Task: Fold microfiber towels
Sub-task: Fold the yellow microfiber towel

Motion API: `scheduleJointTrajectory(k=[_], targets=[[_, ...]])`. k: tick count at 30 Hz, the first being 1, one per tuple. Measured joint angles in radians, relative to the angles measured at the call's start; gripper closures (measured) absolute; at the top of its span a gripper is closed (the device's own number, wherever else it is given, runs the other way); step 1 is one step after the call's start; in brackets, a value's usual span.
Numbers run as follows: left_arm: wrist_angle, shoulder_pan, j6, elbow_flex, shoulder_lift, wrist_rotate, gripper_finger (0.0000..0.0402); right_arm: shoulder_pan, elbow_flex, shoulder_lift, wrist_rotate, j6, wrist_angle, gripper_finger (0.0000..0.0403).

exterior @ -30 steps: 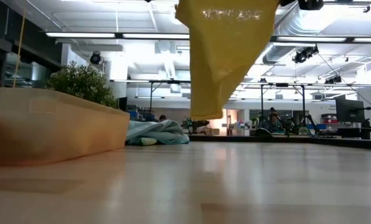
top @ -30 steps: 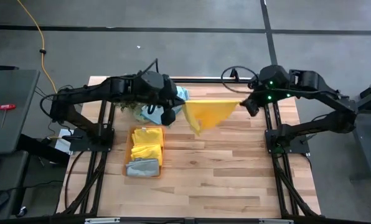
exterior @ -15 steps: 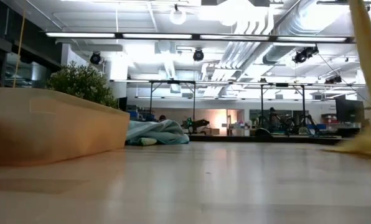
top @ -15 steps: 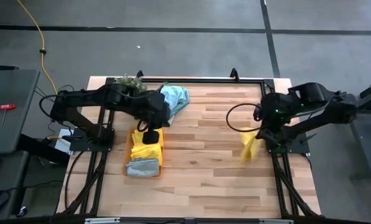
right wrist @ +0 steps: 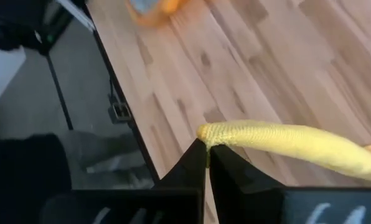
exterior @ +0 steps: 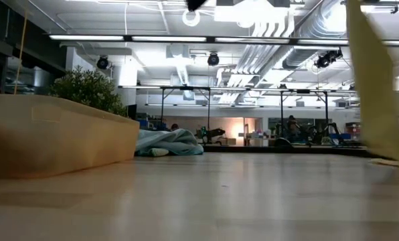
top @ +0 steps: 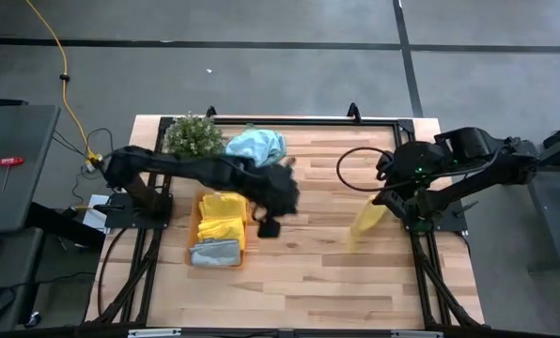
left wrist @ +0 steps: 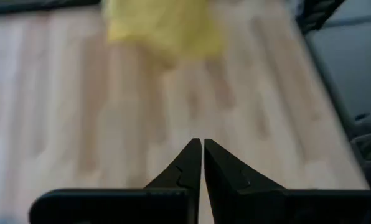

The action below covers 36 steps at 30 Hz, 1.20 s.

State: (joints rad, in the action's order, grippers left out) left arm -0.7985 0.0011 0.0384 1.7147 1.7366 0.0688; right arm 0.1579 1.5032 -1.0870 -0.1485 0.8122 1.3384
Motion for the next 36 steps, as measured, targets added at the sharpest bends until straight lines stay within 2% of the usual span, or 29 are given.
scheduleJointTrajectory(k=[2, 5, 8, 14, 17, 19, 22, 25, 30, 36], targets=[[0.112, -0.024, -0.030, -0.036, 0.033, 0.040, 0.0379, -0.001, 0.000, 0.000, 0.026, 0.005, -0.029, 0.0403], [0.222, -0.066, -0.076, -0.105, 0.065, 0.038, 0.0354, -0.001, 0.000, 0.000, 0.073, 0.049, -0.046, 0.0403], [0.331, -0.105, -0.105, -0.183, 0.084, -0.048, 0.0323, -0.001, 0.000, -0.001, 0.086, 0.063, -0.049, 0.0403], [0.439, -0.149, -0.107, -0.274, 0.131, -0.289, 0.0247, -0.001, 0.000, 0.000, 0.085, 0.063, -0.055, 0.0403], [0.484, -0.143, -0.090, -0.280, 0.159, -0.340, 0.0212, -0.001, 0.000, 0.000, 0.085, 0.063, -0.061, 0.0403], [0.518, -0.127, -0.088, -0.280, 0.184, -0.326, 0.0193, -0.001, 0.000, -0.001, 0.084, 0.062, -0.065, 0.0403], [0.555, -0.099, -0.103, -0.280, 0.227, -0.228, 0.0173, -0.001, 0.000, 0.000, 0.084, 0.061, -0.069, 0.0403], [0.579, -0.083, -0.147, -0.281, 0.272, -0.173, 0.0166, -0.001, 0.000, 0.000, 0.084, 0.059, -0.069, 0.0403], [0.644, -0.087, -0.175, -0.280, 0.314, -0.149, 0.0166, -0.001, 0.000, 0.000, 0.085, 0.051, -0.069, 0.0403], [0.699, -0.095, -0.158, -0.280, 0.337, -0.187, 0.0165, -0.001, 0.000, 0.000, 0.088, 0.051, -0.069, 0.0403]])
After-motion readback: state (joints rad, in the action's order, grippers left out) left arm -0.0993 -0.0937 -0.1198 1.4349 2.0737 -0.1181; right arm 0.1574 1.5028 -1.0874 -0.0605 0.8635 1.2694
